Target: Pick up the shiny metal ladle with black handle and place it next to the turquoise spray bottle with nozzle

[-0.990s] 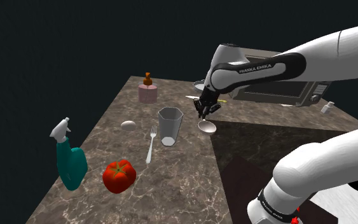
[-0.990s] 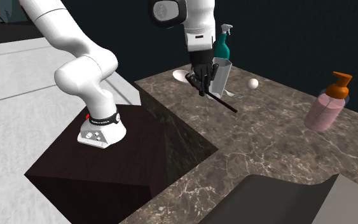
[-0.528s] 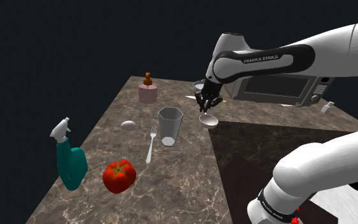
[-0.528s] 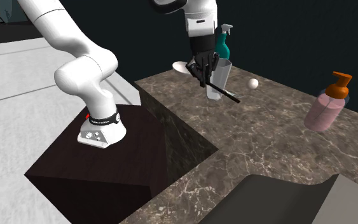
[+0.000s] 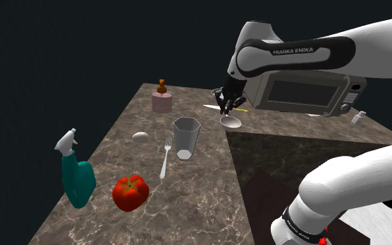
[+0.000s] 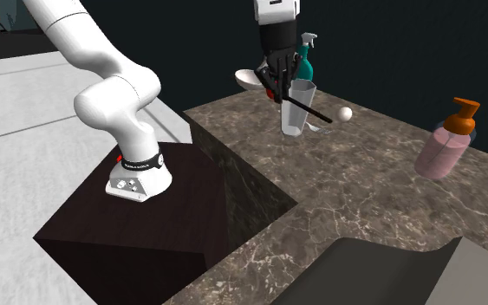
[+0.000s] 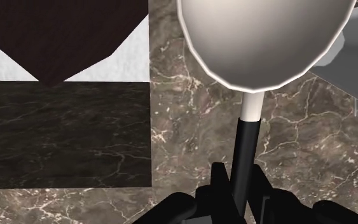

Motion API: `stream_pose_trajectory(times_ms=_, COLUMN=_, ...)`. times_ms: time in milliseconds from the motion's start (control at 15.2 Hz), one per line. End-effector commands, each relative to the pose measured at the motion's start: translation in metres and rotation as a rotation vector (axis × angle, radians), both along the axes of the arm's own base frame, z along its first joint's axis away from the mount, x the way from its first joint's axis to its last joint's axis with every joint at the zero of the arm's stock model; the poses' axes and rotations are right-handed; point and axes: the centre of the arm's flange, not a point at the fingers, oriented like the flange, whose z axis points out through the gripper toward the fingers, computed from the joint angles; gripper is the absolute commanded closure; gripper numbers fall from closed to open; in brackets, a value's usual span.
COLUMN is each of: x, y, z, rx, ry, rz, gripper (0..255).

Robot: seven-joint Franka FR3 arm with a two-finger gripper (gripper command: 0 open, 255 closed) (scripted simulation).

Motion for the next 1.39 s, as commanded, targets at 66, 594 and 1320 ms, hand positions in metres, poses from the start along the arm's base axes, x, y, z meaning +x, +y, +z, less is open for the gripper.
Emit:
stream_pose_trajectory(times_ms=66, x=-0.001, y=0.0, z=0.016, rx=0.0, ry=0.0, rz=0.0, gripper=255)
stream_pose_trajectory(times_ms=594, x=-0.001, y=0.0, z=0.058, rx=0.0, ry=0.0, rz=0.0, gripper=255)
stream_pose_trajectory(times_ms=1320, x=-0.001, y=0.0, z=0.116, rx=0.0, ry=0.0, rz=0.0, gripper=255)
